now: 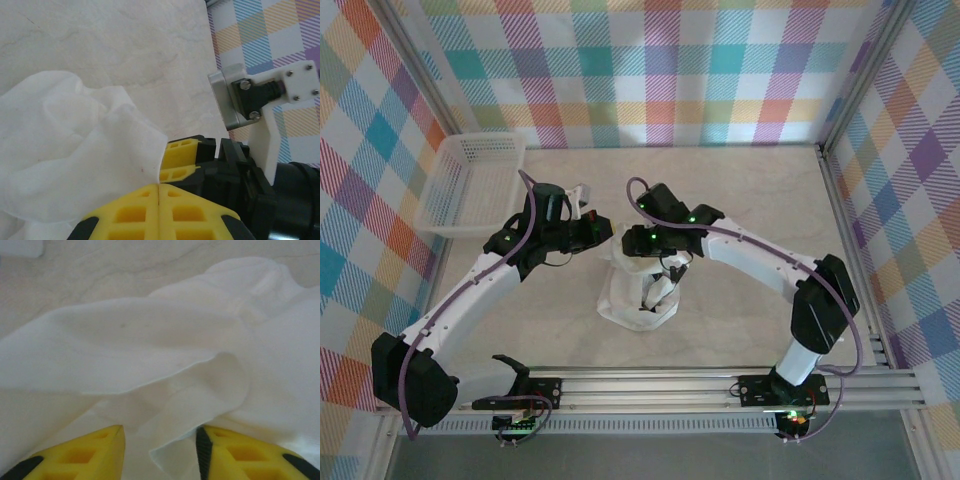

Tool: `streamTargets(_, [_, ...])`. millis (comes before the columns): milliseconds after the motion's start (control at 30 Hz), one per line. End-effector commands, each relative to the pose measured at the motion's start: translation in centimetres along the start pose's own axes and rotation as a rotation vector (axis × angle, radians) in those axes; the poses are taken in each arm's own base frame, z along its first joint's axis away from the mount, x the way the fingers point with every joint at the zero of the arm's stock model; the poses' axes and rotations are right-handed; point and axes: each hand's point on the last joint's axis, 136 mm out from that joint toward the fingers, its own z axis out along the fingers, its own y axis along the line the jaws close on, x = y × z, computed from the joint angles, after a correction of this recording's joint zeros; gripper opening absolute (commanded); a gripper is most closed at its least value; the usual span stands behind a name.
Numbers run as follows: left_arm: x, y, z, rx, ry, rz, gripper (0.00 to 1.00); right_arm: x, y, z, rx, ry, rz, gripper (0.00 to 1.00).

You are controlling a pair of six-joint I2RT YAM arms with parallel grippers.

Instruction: Fold the inside-out t-shirt

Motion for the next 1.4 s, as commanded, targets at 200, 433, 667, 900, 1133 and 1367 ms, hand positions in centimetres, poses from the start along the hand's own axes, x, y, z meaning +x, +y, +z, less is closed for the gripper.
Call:
streamTargets(200, [-4.5, 4.3, -6.5, -0.210, -0.156, -0.012, 0.00, -4.1, -2.9, -6.6, 0.082, -0.146, -0.088, 0.00])
streamTargets(433, [-6.3, 4.0, -8.0, -0.148, -0.175, -0.003, 0.00, -4.8, -4.8, -10.5, 0.066, -0.181, -0.136, 0.00])
streamTargets(667, [-5.9, 3.4, -8.8, -0.120, -0.205, 0.017, 0.00, -5.1, 3.9, -11.7, -0.335, -0.172, -0.200, 0.00])
streamTargets(900, [-6.1, 2.9, -11.4, -0.152, -0.319, 0.034, 0.16, -4.2, 8.4, -10.1, -0.371, -0.143, -0.335, 0.00])
streamTargets(1133, [-8.0, 4.4, -20.3, -0.432, -0.660, 0.015, 0.45, 5.3, 21.3, -9.4, -0.759, 0.087, -0.673, 0.19])
streamTargets(1367, [-7.6, 4.0, -14.9, -0.320, -0.459, -0.010, 0.53, -2.4, 9.4, -8.7, -0.411, -0.166, -0.324, 0.50])
